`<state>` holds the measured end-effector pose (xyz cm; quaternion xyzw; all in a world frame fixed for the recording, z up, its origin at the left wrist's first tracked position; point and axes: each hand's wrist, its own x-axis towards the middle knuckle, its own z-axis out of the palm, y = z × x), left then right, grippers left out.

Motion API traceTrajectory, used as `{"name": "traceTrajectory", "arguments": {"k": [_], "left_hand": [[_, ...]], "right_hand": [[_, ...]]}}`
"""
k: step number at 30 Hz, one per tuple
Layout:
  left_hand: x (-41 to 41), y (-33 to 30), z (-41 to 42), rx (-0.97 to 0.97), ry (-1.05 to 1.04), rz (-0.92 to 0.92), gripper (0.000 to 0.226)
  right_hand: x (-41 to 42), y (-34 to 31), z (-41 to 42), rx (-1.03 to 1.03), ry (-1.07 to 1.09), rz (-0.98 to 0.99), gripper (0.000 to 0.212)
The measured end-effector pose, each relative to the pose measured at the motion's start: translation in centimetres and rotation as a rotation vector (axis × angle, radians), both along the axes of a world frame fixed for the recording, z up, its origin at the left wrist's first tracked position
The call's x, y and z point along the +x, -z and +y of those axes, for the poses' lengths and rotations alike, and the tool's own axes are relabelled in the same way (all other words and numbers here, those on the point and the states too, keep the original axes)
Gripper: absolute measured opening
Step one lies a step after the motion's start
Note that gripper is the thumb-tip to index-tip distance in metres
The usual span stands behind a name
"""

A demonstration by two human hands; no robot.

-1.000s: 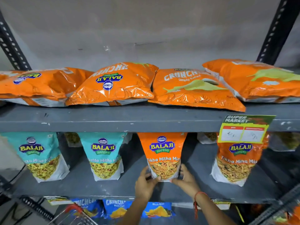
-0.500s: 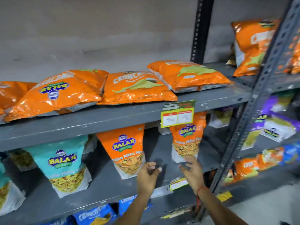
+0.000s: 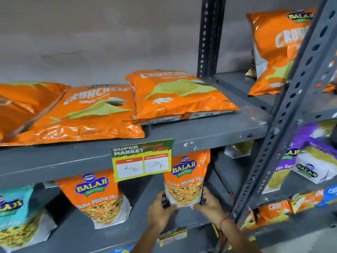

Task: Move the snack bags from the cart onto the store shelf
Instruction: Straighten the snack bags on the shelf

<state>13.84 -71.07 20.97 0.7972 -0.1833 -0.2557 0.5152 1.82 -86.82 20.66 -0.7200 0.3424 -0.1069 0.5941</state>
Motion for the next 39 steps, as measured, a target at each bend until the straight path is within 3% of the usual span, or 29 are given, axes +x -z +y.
{"name": "traceTrajectory", "arguments": {"k": [5, 8, 11, 14, 16, 18, 20, 23, 30, 35, 39], "left_hand": [[-0.8, 0.0, -0.5, 0.002, -0.035, -0.023, 0.061], [-1.4, -0.4, -0.1, -0.034, -0.048, -0.01, 0.063], [-2.2, -0.8, 1.7, -0.049, -0.071, 0.013, 0.073], [-3.0, -1.8, 5.4, -0.063, -0.12, 0.025, 0.083], [-3.0, -2.4, 9.1, -0.143, -0.184, 0.054, 0.104], [-2.5, -2.7, 13.9, -0.182, -0.266, 0.01, 0.114], [-1.9, -4.1, 20.0, -0.18, -0.329, -0.083, 0.104], [-0.3, -6.9, 29.7, -0.181, -0.431, -0.115, 0.071], [5.8, -11.3, 49.3, -0.118, -0.701, -0.255, 0.059], [11.4, -10.4, 56.5, -0.096, -0.813, -0.226, 0.052], [16.5, -8.0, 59.4, -0.069, -0.866, -0.169, 0.062]], "right_hand": [[0.0, 0.2, -1.0, -0.014, -0.048, -0.008, 0.053], [-0.1, 0.5, -0.6, -0.039, -0.034, -0.031, 0.067], [-0.2, 0.6, 1.8, -0.112, 0.208, -0.052, 0.077], [-0.8, 0.2, 6.6, -0.231, 0.565, -0.033, 0.062], [-0.7, 0.3, 10.6, -0.296, 0.619, -0.035, 0.053], [0.2, 0.4, 15.2, -0.329, 0.576, -0.069, 0.05], [1.7, 0.2, 20.1, -0.342, 0.504, -0.127, 0.051], [4.8, -1.5, 28.0, -0.3, 0.362, -0.199, 0.051], [12.5, -6.2, 45.3, -0.224, -0.152, -0.41, 0.038], [19.4, -5.1, 52.1, -0.235, -0.451, -0.344, 0.043], [26.6, -3.1, 55.1, -0.129, -0.58, -0.233, 0.051]]}}
